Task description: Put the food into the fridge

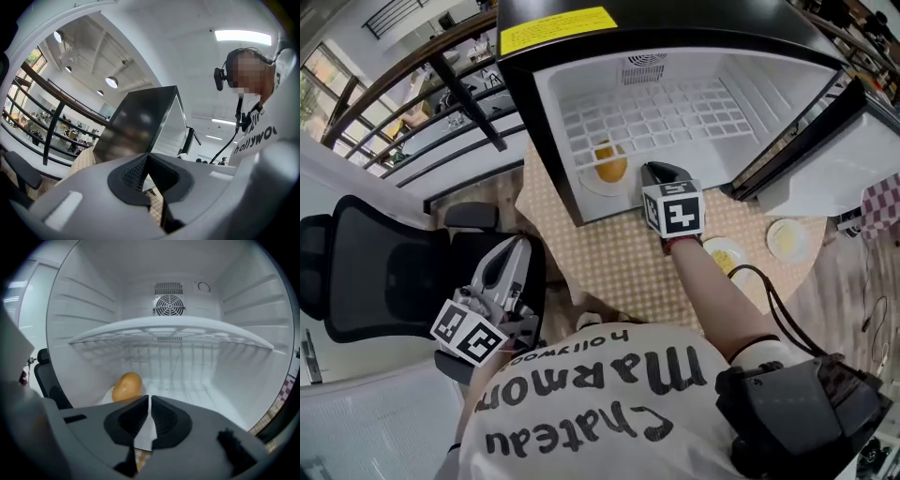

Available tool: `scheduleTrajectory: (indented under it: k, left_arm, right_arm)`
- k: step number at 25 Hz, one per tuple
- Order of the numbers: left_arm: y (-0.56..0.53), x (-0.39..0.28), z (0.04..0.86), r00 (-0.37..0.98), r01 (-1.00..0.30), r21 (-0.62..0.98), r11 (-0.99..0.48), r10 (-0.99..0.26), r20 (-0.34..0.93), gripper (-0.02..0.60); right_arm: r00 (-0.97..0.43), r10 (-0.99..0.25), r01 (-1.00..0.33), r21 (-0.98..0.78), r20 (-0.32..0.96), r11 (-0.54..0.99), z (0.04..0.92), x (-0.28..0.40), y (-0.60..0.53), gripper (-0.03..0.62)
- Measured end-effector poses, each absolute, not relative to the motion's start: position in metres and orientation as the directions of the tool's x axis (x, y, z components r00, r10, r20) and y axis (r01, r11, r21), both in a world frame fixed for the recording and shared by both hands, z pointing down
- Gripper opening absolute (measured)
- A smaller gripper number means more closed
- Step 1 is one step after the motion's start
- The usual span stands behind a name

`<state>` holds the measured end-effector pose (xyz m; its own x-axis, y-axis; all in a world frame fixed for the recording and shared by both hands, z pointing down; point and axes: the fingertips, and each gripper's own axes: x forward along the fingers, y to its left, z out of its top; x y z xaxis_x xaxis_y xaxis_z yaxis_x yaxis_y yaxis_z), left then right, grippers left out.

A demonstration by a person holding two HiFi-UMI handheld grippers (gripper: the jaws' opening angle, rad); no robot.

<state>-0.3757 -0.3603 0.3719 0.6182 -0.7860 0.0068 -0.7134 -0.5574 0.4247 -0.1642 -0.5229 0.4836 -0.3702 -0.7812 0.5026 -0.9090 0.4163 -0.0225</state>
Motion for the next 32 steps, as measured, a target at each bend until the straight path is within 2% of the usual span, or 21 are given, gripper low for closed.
scheduleTrajectory:
  k: [5,10,17,20,32]
  left_arm:
    - [-0.342,-0.339,0.378,0.636,-0.687,0.468,-0.556,-0.771,0.018,0.005]
    - [-0.321,-0.325,0.384,0.625,-0.709,0.463,-0.532,-0.778,0.062,0.005]
    - [-0.287,-0.299,0.372,0.637,-0.712,0.422,-0.561,-0.769,0.051,0.005]
    - [-0.27,-0.287,0.367,0.655,-0.694,0.413,-0.59,-0.756,0.021,0.005]
    - [-0.151,-0.247,0.351,0.681,-0.654,0.407,-0.637,-0.731,-0.051,0.005]
  right_arm:
    - [-0.517,-0.736,-0.833,-0.061,0.437,0.55,0.459,-0.159,-0.475,0.018]
    - [-0.555,-0.745,-0.831,-0.203,0.37,0.519,0.448,-0.138,-0.442,0.018]
    - [-0.6,-0.753,-0.8,-0.19,0.271,0.569,0.399,-0.125,-0.387,0.018]
    - [-0.601,-0.762,-0.799,-0.163,0.24,0.579,0.381,-0.121,-0.36,0.018]
    - [-0.563,-0.786,-0.826,-0.149,0.256,0.543,0.374,-0.085,-0.223,0.018]
